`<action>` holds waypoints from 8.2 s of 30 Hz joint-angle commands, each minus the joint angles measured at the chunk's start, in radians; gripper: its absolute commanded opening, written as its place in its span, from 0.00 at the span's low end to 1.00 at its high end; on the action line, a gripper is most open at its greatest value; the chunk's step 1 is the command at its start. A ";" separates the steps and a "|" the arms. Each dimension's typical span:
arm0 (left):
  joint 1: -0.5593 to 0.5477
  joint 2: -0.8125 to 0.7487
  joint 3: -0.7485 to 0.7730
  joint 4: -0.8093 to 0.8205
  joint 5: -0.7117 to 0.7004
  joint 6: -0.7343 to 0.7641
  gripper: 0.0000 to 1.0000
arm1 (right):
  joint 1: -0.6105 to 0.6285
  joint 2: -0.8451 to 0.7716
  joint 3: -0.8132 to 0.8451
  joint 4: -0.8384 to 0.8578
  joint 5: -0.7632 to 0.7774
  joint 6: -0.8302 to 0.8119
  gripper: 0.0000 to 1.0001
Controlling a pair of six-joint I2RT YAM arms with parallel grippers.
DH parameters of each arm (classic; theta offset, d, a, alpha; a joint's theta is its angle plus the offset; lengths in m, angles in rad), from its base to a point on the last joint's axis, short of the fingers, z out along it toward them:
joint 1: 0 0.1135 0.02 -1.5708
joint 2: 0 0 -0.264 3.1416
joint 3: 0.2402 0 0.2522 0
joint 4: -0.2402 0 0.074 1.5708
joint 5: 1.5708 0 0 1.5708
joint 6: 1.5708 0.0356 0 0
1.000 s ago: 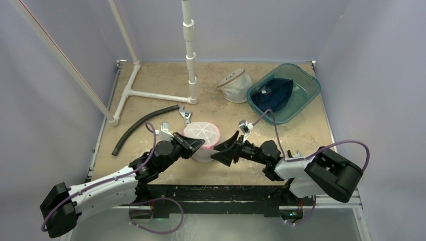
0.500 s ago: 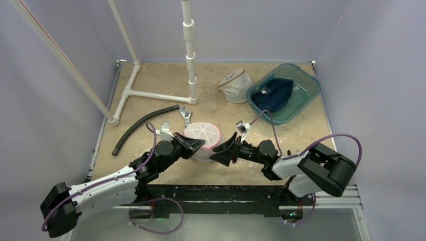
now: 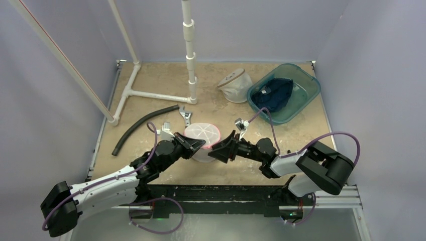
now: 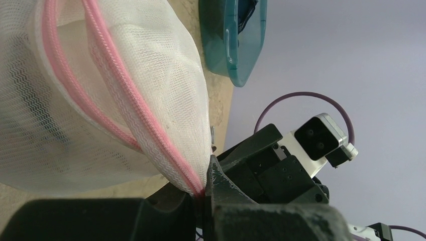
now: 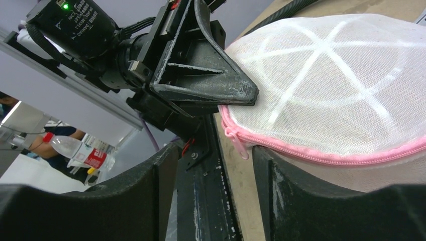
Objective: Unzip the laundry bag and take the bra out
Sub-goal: Unzip the laundry bag at the center of the board.
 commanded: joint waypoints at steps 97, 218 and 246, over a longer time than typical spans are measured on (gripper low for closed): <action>0.017 0.051 0.285 -0.214 0.020 0.256 0.87 | 0.108 -0.726 0.041 -1.054 0.767 -0.269 0.00; -0.010 0.511 0.548 -0.162 0.025 0.238 0.00 | 0.178 -0.715 0.032 -0.894 0.671 -0.413 0.00; 0.065 0.322 0.390 -0.136 0.124 0.341 0.04 | 0.178 -0.701 0.059 -1.023 0.695 -0.326 0.51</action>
